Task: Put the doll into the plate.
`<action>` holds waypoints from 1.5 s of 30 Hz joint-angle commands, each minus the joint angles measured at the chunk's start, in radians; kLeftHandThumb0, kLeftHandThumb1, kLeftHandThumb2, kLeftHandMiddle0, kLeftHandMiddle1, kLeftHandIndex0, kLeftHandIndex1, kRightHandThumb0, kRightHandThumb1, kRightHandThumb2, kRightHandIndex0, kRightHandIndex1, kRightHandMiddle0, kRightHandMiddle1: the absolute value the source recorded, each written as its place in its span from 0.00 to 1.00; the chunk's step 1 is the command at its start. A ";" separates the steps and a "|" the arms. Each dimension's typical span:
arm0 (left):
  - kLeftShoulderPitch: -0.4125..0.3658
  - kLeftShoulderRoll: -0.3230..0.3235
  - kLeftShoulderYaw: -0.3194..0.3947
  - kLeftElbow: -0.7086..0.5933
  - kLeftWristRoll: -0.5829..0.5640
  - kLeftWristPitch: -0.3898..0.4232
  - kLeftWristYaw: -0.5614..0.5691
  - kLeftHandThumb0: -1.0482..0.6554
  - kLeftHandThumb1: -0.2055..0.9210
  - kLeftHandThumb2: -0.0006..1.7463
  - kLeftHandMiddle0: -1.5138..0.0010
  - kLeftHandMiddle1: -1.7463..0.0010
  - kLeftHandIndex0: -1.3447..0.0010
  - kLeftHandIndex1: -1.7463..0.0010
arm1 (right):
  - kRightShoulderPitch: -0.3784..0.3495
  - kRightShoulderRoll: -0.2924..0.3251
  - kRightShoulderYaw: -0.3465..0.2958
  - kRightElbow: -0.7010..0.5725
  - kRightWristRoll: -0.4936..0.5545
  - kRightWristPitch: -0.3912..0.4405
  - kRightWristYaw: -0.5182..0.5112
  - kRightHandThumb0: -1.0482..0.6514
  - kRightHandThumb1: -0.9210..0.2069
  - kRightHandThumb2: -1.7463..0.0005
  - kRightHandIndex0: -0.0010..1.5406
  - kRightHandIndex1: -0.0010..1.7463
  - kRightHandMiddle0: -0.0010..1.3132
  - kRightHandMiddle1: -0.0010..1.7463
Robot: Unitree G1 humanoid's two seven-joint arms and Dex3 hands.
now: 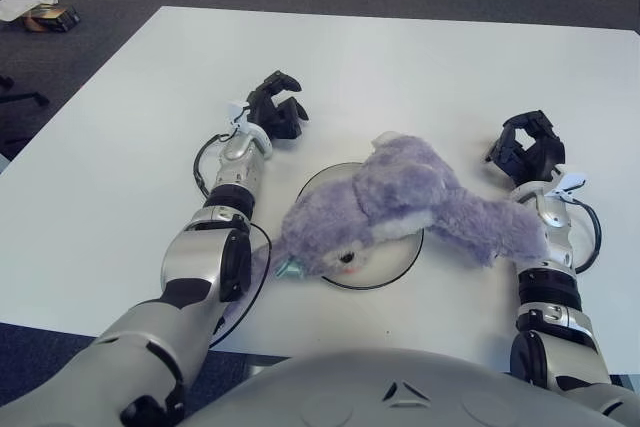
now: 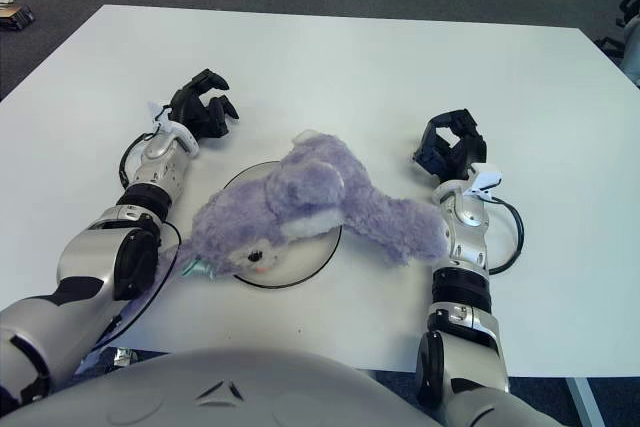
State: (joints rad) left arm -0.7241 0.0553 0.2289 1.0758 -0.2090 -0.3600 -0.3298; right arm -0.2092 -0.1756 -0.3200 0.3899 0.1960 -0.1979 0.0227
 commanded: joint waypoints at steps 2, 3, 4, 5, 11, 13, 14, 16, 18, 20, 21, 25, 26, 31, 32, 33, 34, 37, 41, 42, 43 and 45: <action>0.082 -0.010 -0.016 -0.009 0.023 0.022 0.026 0.61 0.14 0.99 0.40 0.00 0.50 0.04 | 0.074 0.034 0.015 0.021 -0.004 0.056 -0.009 0.36 0.39 0.36 0.72 1.00 0.37 1.00; 0.091 -0.011 -0.018 -0.023 0.026 0.021 0.034 0.61 0.14 0.99 0.40 0.00 0.50 0.04 | 0.078 0.034 0.017 0.012 -0.005 0.062 -0.011 0.36 0.39 0.36 0.72 1.00 0.37 1.00; 0.098 -0.012 -0.020 -0.035 0.028 0.021 0.040 0.61 0.14 0.98 0.40 0.00 0.51 0.03 | 0.081 0.034 0.018 0.006 -0.005 0.067 -0.012 0.36 0.39 0.37 0.72 1.00 0.37 1.00; 0.105 -0.012 -0.021 -0.046 0.031 0.020 0.046 0.61 0.15 0.98 0.40 0.00 0.51 0.03 | 0.084 0.034 0.020 0.000 -0.006 0.072 -0.013 0.37 0.38 0.37 0.71 1.00 0.36 1.00; 0.154 -0.019 -0.027 -0.113 0.038 0.020 0.080 0.61 0.18 0.97 0.42 0.00 0.55 0.01 | 0.095 0.027 0.031 -0.022 -0.016 0.103 -0.014 0.37 0.37 0.38 0.72 1.00 0.36 1.00; 0.163 -0.022 -0.029 -0.128 0.039 0.022 0.090 0.61 0.19 0.96 0.42 0.00 0.56 0.00 | 0.096 0.023 0.035 -0.022 -0.020 0.109 -0.009 0.37 0.37 0.38 0.72 1.00 0.36 1.00; 0.168 -0.023 -0.029 -0.135 0.040 0.021 0.099 0.61 0.20 0.96 0.43 0.00 0.57 0.00 | 0.098 0.018 0.040 -0.023 -0.023 0.121 -0.003 0.37 0.37 0.38 0.73 1.00 0.36 1.00; 0.176 -0.026 -0.030 -0.145 0.044 0.019 0.117 0.61 0.20 0.96 0.43 0.00 0.57 0.00 | 0.100 0.009 0.051 -0.026 -0.029 0.144 0.010 0.37 0.37 0.38 0.72 1.00 0.36 1.00; 0.181 -0.029 -0.032 -0.152 0.046 0.019 0.132 0.61 0.20 0.95 0.43 0.00 0.57 0.01 | 0.104 0.001 0.062 -0.029 -0.035 0.164 0.018 0.37 0.37 0.38 0.72 1.00 0.36 1.00; 0.183 -0.030 -0.035 -0.156 0.047 0.020 0.139 0.61 0.20 0.95 0.43 0.00 0.56 0.02 | 0.106 -0.003 0.069 -0.034 -0.037 0.175 0.021 0.37 0.37 0.38 0.72 1.00 0.36 1.00; 0.185 -0.031 -0.035 -0.158 0.047 0.020 0.144 0.61 0.20 0.95 0.43 0.00 0.56 0.02 | 0.112 -0.010 0.078 -0.043 -0.043 0.193 0.028 0.37 0.37 0.38 0.72 1.00 0.36 1.00; 0.191 -0.034 -0.036 -0.163 0.050 0.012 0.157 0.61 0.20 0.95 0.43 0.00 0.56 0.02 | 0.128 -0.038 0.110 -0.071 -0.062 0.249 0.057 0.37 0.38 0.37 0.73 1.00 0.37 1.00; 0.192 -0.035 -0.037 -0.165 0.050 0.010 0.158 0.61 0.20 0.95 0.43 0.00 0.56 0.02 | 0.130 -0.043 0.116 -0.076 -0.065 0.257 0.061 0.36 0.38 0.37 0.73 1.00 0.37 1.00; 0.201 -0.040 -0.040 -0.176 0.051 0.006 0.161 0.61 0.21 0.94 0.43 0.00 0.56 0.02 | 0.141 -0.060 0.142 -0.095 -0.083 0.282 0.070 0.36 0.39 0.36 0.74 1.00 0.37 1.00; 0.202 -0.041 -0.040 -0.178 0.051 0.007 0.161 0.61 0.21 0.95 0.43 0.00 0.57 0.02 | 0.141 -0.061 0.144 -0.096 -0.083 0.284 0.070 0.36 0.39 0.36 0.74 1.00 0.37 1.00; 0.203 -0.041 -0.040 -0.180 0.051 0.008 0.160 0.61 0.21 0.95 0.43 0.00 0.57 0.02 | 0.142 -0.064 0.147 -0.098 -0.084 0.286 0.071 0.36 0.39 0.36 0.74 1.00 0.37 1.00; 0.205 -0.042 -0.039 -0.182 0.049 0.011 0.159 0.61 0.21 0.95 0.43 0.00 0.57 0.01 | 0.144 -0.068 0.153 -0.101 -0.088 0.287 0.074 0.36 0.39 0.36 0.74 1.00 0.37 1.00; 0.208 -0.043 -0.037 -0.186 0.046 0.018 0.158 0.61 0.22 0.94 0.43 0.00 0.58 0.00 | 0.148 -0.074 0.165 -0.108 -0.094 0.291 0.077 0.36 0.38 0.37 0.73 1.00 0.37 1.00; 0.210 -0.043 -0.036 -0.188 0.045 0.020 0.158 0.61 0.22 0.94 0.44 0.00 0.59 0.00 | 0.152 -0.076 0.173 -0.117 -0.093 0.298 0.077 0.37 0.38 0.37 0.72 1.00 0.36 1.00; 0.210 -0.043 -0.035 -0.188 0.045 0.021 0.158 0.61 0.22 0.94 0.44 0.00 0.59 0.00 | 0.153 -0.076 0.174 -0.119 -0.092 0.301 0.078 0.37 0.38 0.37 0.72 1.00 0.36 1.00; 0.210 -0.043 -0.035 -0.188 0.045 0.021 0.158 0.61 0.23 0.94 0.44 0.00 0.59 0.00 | 0.154 -0.076 0.175 -0.121 -0.091 0.303 0.079 0.37 0.37 0.38 0.71 1.00 0.36 1.00; 0.210 -0.043 -0.035 -0.188 0.045 0.022 0.158 0.61 0.23 0.94 0.44 0.00 0.60 0.00 | 0.155 -0.076 0.177 -0.122 -0.089 0.307 0.081 0.37 0.37 0.38 0.71 1.00 0.36 1.00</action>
State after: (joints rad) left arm -0.5771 0.0254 0.1947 0.8547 -0.1608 -0.3810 -0.1826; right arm -0.1333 -0.2682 -0.1816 0.2140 0.1289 0.0062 0.0774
